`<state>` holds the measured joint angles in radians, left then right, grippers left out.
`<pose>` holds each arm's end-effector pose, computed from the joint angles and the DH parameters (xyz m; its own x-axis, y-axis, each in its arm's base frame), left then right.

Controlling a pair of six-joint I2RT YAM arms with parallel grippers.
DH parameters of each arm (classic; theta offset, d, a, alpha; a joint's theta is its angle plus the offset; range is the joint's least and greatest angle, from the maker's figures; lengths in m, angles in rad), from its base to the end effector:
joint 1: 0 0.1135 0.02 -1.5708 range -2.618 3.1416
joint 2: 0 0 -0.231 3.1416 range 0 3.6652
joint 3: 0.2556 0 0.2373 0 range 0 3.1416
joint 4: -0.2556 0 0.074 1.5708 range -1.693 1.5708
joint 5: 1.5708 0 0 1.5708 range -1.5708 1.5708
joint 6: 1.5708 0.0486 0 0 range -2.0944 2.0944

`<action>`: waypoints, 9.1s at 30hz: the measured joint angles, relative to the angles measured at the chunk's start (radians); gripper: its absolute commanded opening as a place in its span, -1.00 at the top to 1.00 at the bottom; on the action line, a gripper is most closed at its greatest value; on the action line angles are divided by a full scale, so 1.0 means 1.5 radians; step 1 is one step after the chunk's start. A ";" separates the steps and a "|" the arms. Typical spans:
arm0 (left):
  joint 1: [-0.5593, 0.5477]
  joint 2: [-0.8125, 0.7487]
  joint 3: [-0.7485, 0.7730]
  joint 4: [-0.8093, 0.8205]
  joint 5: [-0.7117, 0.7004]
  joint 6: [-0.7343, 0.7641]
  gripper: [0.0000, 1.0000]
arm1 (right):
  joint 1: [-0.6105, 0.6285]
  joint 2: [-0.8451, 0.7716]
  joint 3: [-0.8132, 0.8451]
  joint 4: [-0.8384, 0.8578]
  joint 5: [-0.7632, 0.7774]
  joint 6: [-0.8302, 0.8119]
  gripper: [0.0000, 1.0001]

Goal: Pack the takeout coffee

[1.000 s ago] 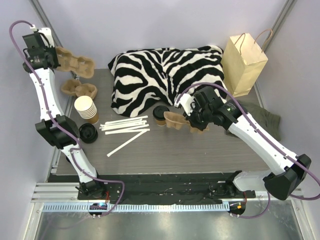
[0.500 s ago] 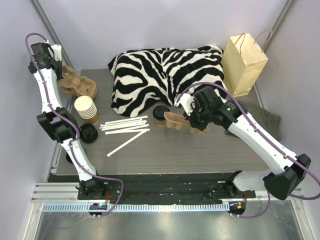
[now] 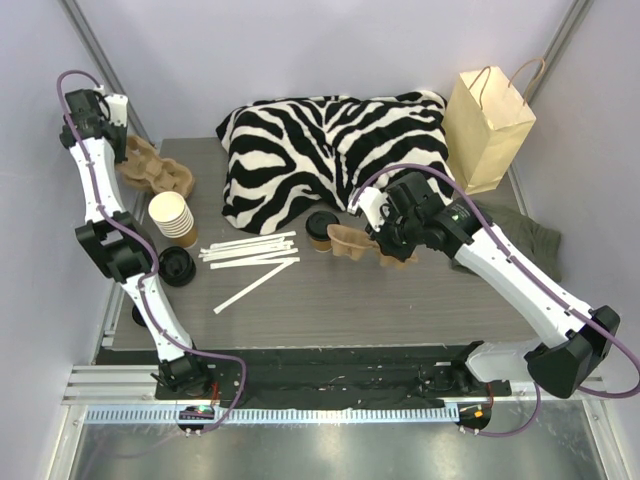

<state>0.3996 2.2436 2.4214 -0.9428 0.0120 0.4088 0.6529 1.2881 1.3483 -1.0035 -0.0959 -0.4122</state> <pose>0.4311 0.1814 0.3089 -0.7369 0.1203 -0.6652 -0.0960 0.9554 0.2791 0.1981 0.1574 0.3100 -0.3290 -0.7537 -0.5690 -0.8526 0.4962 -0.1642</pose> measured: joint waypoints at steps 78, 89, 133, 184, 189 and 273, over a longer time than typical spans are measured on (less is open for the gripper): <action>-0.500 -0.561 -0.747 -0.120 0.363 -0.093 -0.75 | -0.330 0.111 0.274 -0.121 -0.111 0.004 -0.58; -0.528 -0.538 -0.721 -0.093 0.353 -0.113 -0.78 | -0.650 0.390 0.788 -0.143 -0.136 0.012 -0.62; -0.528 -0.564 -0.787 -0.054 0.323 -0.128 -0.78 | -0.548 0.524 0.612 0.254 -0.090 -0.018 -0.35; -0.528 -0.581 -0.729 -0.022 0.288 -0.164 -0.81 | -0.386 -0.150 0.176 0.071 -0.087 -0.010 0.98; -0.528 -0.581 -0.722 -0.022 0.288 -0.166 -0.80 | -0.386 -0.192 0.138 0.009 -0.123 0.027 0.99; -0.380 -0.689 -0.941 0.079 0.443 -0.402 -0.98 | -0.224 0.187 0.325 -0.121 -0.150 -0.373 0.98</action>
<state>-0.1699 1.2106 1.0092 -0.8246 0.6765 -0.1936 0.3168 1.5692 1.8351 -1.1851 -0.3210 -0.9718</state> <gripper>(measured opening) 0.995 0.030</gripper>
